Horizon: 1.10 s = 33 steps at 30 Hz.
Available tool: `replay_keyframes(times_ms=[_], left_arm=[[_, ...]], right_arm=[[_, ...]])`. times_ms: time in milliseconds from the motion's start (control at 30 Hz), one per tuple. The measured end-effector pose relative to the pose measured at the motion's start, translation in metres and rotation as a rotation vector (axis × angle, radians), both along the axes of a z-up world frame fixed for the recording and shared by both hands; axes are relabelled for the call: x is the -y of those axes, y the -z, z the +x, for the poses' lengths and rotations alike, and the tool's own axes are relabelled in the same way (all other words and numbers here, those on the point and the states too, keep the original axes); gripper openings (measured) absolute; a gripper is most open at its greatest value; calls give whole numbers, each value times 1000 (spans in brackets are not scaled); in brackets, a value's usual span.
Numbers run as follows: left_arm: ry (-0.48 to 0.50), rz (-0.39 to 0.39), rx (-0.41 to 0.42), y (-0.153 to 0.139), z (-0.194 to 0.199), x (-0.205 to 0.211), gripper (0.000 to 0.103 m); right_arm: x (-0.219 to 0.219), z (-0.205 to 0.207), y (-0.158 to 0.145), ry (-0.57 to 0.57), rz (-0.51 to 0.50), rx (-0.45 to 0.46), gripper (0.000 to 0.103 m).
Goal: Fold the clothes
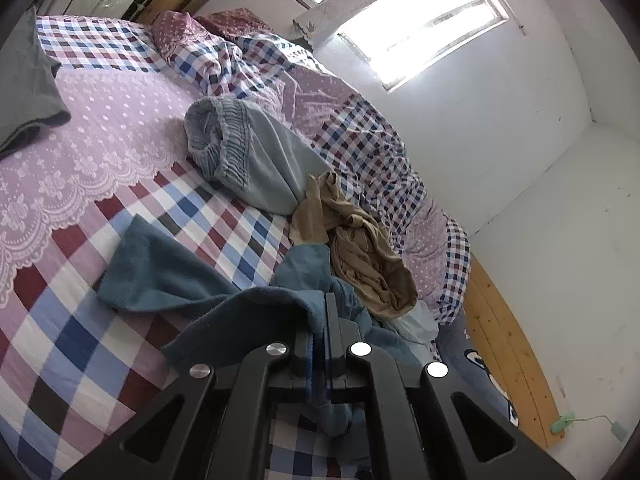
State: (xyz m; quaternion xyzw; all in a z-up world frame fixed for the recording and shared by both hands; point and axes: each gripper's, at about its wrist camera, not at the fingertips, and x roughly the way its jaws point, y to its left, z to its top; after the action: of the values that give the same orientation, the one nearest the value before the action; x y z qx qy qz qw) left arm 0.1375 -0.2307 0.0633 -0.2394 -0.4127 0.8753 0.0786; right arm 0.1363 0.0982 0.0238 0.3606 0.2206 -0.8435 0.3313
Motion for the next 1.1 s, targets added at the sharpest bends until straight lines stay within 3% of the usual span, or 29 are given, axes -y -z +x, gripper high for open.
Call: replay_keyframes(times_ms=[100, 233, 267, 333, 500, 600, 667, 767, 833, 1000, 1033, 1067, 1100], left_arm=[[-7, 2, 5, 0, 0, 5, 2], [-14, 2, 15, 1, -1, 8, 2], [-17, 1, 16, 1, -1, 9, 2], [-23, -3, 18, 1, -1, 9, 2], [-64, 6, 20, 2, 3, 15, 2], [-69, 18, 19, 3, 4, 16, 2], [-70, 12, 19, 3, 4, 16, 2], [-69, 10, 20, 3, 4, 16, 2], [-62, 3, 28, 4, 3, 14, 2], [-60, -15, 34, 4, 0, 11, 2], [-62, -10, 34, 5, 0, 11, 2], [-63, -7, 35, 5, -1, 10, 2], [-61, -11, 35, 5, -1, 9, 2]], right_arm=[[5, -7, 3, -3, 19, -3, 53], [6, -13, -2, 2, 6, 16, 10], [4, -11, -5, -12, -2, 19, 8], [0, -8, -12, -41, -18, 27, 6], [-36, -4, -48, -92, -208, 60, 6], [-74, -14, -75, -37, -402, 70, 4], [-103, -26, -88, 72, -530, 49, 1], [-143, -49, -94, 271, -667, 31, 1], [-154, -63, -89, 319, -665, 61, 1], [-104, -46, -86, 116, -516, 83, 6], [-90, -37, -83, 59, -476, 86, 15], [-76, -27, -80, 2, -435, 89, 33], [-62, -18, -77, -53, -395, 92, 42]])
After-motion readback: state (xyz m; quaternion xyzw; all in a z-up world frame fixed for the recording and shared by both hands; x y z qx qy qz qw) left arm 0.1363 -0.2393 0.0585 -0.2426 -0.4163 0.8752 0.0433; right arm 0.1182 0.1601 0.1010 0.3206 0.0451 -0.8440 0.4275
